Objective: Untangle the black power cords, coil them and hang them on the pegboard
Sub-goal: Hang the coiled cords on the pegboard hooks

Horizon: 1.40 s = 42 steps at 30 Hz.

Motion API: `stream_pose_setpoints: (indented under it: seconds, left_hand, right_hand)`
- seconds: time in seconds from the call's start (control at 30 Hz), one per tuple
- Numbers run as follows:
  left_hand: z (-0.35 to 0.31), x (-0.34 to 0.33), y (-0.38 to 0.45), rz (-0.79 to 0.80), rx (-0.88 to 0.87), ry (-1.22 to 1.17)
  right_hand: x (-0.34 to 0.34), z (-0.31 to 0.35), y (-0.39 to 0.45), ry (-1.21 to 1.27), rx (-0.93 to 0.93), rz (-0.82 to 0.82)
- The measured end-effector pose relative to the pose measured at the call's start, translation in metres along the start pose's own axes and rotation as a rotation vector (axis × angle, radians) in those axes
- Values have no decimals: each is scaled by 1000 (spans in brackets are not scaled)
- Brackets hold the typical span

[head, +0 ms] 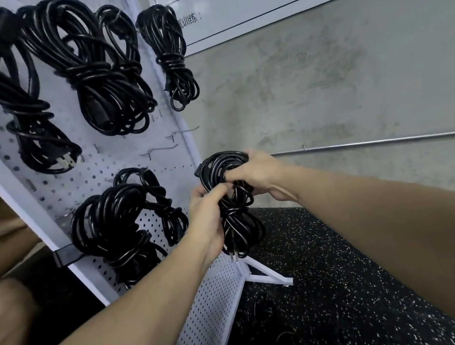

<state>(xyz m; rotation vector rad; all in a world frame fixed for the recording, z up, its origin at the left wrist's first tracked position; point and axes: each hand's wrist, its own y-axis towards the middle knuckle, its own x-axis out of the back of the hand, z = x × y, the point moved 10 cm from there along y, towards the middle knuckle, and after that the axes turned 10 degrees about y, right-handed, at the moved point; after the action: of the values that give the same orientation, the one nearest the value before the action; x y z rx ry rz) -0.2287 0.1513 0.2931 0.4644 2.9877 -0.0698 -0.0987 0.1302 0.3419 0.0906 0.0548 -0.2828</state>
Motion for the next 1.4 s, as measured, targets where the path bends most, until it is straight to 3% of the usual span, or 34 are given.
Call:
stream_pose_setpoints:
  seconds: [0.23, 0.4, 0.53, 0.77, 1.07, 1.4]
  left_hand:
    - [-3, 5, 25, -15, -19, -57]
    - [-10, -9, 41, 85, -63, -64]
    - [-17, -8, 46, 107, -78, -242]
    - [-33, 10, 39, -106, -175, -200]
    - [-79, 32, 20, -437, -461, 16]
    - [-83, 53, 37, -618, -461, 71]
  right_hand:
    - [4, -18, 15, 284, -31, 161]
    - [8, -13, 34, 315, 60, 160]
    - [1, -1, 44, 343, 110, 177]
    - [-6, 14, 55, 311, 235, 153]
    - [-36, 48, 60, 404, 275, 300]
    - [-61, 45, 90, 332, 247, 310]
